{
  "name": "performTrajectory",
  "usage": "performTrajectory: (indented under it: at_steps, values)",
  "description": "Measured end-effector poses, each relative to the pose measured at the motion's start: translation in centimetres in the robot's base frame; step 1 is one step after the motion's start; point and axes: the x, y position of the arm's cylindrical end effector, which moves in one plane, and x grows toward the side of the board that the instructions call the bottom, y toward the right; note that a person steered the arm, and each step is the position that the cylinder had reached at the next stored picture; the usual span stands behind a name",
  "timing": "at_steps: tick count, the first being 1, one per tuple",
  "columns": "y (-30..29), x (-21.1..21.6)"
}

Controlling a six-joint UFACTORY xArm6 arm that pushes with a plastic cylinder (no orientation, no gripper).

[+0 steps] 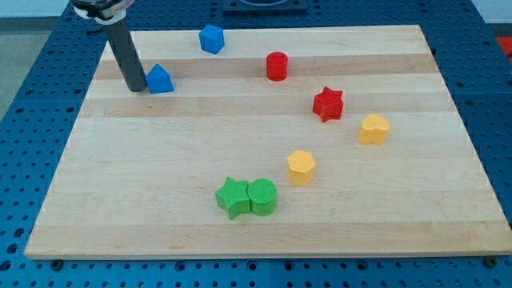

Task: Push blue triangle towards center

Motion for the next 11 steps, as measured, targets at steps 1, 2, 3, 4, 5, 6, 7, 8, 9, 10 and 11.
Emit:
performTrajectory:
  at_steps: [1, 2, 3, 4, 5, 6, 7, 8, 9, 10, 11]
  values:
    - [0.0, -1.2]
    - [0.0, -3.8]
    - [1.1, -3.9]
    - [2.8, -2.0]
    - [4.2, 0.6]
    - [5.5, 3.2]
    - [5.8, 4.2]
    - [5.6, 3.1]
    - [5.6, 2.7]
    - [7.1, 4.8]
    - [9.0, 7.3]
